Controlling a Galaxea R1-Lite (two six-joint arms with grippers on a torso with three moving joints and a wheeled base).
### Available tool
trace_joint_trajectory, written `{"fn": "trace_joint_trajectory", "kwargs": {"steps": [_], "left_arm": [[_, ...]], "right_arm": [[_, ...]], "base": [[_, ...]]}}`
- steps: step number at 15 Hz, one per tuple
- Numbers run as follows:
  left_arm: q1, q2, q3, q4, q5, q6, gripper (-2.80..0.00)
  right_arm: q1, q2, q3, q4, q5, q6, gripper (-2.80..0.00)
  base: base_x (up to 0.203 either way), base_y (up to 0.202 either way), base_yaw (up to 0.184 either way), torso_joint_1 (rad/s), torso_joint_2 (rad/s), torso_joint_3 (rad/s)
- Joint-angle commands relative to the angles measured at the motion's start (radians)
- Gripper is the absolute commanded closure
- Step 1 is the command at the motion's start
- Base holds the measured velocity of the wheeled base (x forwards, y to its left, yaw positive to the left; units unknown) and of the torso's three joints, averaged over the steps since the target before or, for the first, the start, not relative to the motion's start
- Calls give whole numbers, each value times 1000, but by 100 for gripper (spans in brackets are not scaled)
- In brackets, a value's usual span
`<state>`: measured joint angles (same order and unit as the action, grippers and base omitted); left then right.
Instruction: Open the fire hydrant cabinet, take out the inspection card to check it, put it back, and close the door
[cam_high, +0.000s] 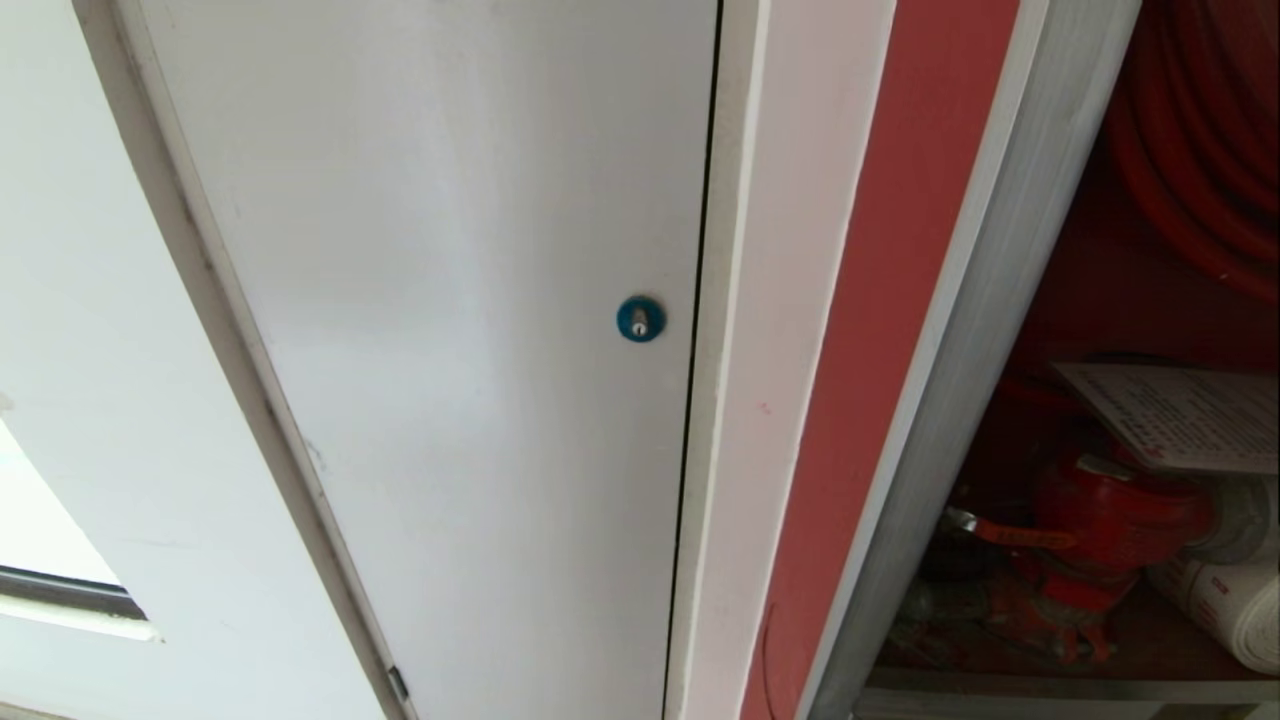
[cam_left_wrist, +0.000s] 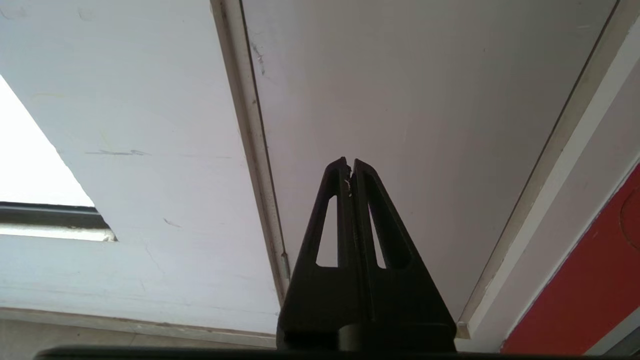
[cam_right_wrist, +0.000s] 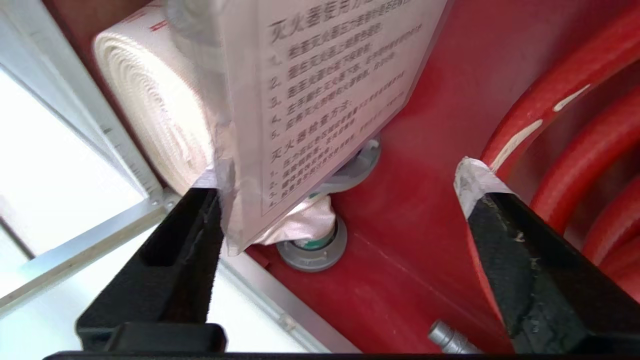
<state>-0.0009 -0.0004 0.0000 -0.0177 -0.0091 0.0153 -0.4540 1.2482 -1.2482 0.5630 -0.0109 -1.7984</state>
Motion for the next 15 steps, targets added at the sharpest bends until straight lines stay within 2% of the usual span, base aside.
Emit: {"fn": "trace_joint_trajectory", "kwargs": {"steps": [1,6,15], "left_arm": [[0,-1,6,-1,0,0,0],[1,-1,6,0,0,0,0],[-1,-1,6,-1,-2,0,0]], "right_arm": [[0,30,-10,-15,1,-9,-280],[-2,59,-40,-51,-1,-4,-280],[-2,42,30,-46,-21,-6,-280]], "base": [[0,0,0,0,0,0],[0,0,0,0,0,0],[0,0,0,0,0,0]]}}
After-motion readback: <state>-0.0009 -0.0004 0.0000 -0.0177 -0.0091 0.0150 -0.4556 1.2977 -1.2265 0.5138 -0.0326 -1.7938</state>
